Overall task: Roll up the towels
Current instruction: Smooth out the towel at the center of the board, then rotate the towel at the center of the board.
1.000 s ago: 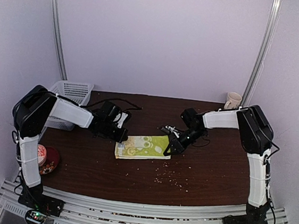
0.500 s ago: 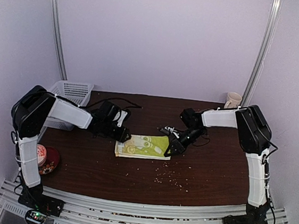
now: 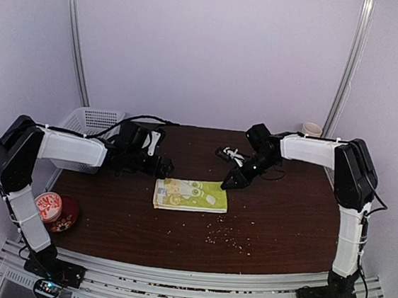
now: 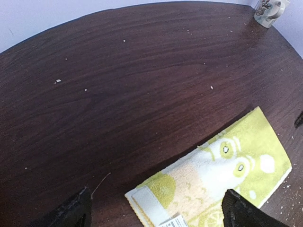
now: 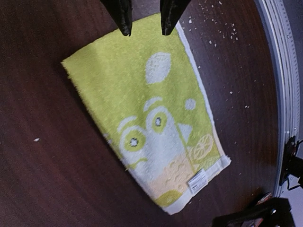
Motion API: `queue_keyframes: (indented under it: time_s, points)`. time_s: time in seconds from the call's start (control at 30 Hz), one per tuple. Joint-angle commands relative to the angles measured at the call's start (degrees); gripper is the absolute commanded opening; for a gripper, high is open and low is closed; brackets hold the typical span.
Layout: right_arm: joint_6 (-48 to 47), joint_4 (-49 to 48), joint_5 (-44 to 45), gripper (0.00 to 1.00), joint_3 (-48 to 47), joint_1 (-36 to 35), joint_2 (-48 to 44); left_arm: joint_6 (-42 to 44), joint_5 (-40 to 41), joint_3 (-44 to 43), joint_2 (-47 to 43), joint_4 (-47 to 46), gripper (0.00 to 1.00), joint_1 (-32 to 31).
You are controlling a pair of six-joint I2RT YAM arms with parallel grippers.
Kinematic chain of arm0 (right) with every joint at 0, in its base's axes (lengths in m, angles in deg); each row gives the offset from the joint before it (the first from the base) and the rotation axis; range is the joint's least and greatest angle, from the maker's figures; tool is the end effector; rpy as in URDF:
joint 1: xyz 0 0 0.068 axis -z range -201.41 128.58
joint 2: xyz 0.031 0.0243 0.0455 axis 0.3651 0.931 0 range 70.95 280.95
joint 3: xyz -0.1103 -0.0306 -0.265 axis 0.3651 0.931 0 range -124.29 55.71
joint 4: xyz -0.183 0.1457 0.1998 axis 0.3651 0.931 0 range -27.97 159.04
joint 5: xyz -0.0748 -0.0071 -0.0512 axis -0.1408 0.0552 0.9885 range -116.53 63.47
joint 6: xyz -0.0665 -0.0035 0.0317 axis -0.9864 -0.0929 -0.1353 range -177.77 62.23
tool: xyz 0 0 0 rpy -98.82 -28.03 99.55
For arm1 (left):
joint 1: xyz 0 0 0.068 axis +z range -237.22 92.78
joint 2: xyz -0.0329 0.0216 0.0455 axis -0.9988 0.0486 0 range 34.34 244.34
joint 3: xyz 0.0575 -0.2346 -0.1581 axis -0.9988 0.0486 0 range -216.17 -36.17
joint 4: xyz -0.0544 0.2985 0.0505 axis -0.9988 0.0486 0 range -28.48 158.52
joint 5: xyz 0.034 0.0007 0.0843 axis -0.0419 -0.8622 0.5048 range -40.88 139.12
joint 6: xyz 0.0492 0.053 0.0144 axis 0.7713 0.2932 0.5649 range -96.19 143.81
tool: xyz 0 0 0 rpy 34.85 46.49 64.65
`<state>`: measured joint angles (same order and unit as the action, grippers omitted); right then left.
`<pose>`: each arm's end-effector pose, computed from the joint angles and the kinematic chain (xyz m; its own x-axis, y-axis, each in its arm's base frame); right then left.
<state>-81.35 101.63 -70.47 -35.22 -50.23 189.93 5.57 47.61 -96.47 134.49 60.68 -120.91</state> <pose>0.4072 0.2729 0.1641 -0.5114 -0.6100 -0.6053 -0.8541 0.2833 0.4361 0.3641 -0.2447 0.1619 -0.6763 0.0750 -0.7328 0.3791 0.8884 -0.2588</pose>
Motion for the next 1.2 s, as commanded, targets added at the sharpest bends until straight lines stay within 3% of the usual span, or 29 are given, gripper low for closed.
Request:
queue_keyframes:
  time_s: [0.0, 0.23, 0.57, 0.83, 1.0, 1.17]
  points:
    - [7.67, -9.27, 11.88, 0.22, -2.59, 0.26, -1.34, -0.19, 0.43, 0.61, -4.38, 3.45, 0.98, -0.48]
    - [8.63, -7.98, 17.57, 0.0, -8.2, -1.45, 4.16, 0.68, 1.2, 0.74, -7.99, 11.49, 0.98, -2.89]
    - [7.87, -6.28, 21.23, 0.0, -9.76, -4.32, 9.47, 3.64, 3.74, -2.11, -12.95, 20.77, 0.98, -3.78]
    - [7.59, -6.21, 30.44, 0.0, -7.62, -3.95, 11.99, 6.11, 5.52, -3.0, -12.75, 24.35, 0.98, -3.76]
    - [8.12, -3.92, 36.06, 0.0, -2.75, -1.12, 10.45, 8.26, 6.84, -3.24, -12.91, 25.09, 0.98, -3.8]
    - [9.78, -3.55, 41.64, 0.0, 6.94, 1.63, 3.28, 8.2, 5.75, 0.0, -13.86, 21.61, 0.98, -3.68]
